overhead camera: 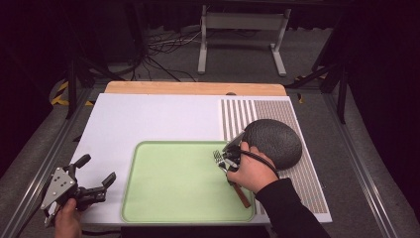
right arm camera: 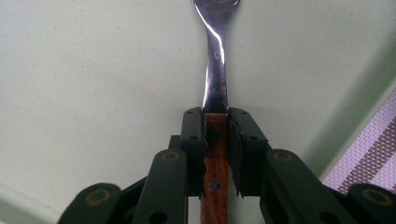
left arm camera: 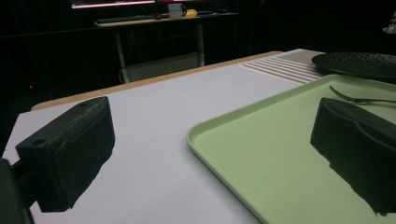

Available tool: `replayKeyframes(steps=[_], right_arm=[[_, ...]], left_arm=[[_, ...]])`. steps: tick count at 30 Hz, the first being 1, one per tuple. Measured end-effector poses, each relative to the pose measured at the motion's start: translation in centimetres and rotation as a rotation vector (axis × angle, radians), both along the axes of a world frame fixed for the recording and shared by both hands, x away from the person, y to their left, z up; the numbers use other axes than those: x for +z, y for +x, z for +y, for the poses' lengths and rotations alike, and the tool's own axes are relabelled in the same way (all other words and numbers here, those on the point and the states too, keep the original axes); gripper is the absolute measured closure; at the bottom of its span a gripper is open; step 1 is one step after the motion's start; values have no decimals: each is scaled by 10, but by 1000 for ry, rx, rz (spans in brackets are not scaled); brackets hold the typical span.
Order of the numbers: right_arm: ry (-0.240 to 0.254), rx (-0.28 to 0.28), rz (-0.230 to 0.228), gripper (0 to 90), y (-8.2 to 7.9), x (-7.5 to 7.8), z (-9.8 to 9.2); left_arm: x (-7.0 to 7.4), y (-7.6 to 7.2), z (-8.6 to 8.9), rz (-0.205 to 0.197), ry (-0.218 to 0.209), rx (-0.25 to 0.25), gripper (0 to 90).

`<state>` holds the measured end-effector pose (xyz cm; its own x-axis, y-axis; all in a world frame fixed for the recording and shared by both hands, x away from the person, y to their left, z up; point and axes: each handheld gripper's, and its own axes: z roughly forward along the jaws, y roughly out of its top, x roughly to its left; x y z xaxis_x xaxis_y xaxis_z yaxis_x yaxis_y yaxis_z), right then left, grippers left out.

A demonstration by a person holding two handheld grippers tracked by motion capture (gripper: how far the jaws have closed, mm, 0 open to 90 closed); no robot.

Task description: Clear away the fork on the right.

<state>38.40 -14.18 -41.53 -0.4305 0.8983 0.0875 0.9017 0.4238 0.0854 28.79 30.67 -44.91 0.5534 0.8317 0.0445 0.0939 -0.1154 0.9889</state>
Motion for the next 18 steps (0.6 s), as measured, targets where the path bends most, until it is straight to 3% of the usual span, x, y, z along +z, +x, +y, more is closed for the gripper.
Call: replayKeyframes(steps=[6, 10, 12, 15, 18], right_arm=[[20, 14, -26, 681, 0, 1, -2], [36, 38, -67, 581, 0, 3, -4], [53, 69, -123, 498, 0, 4, -5], [92, 117, -209, 277, 0, 4, -6], [115, 262, -346, 158, 2, 6, -7]], left_arm=[[0, 0, 0, 0, 0, 0, 5], [0, 0, 0, 0, 0, 0, 5], [0, 0, 0, 0, 0, 0, 5], [0, 0, 0, 0, 0, -1, 5], [0, 0, 0, 0, -1, -2, 5]])
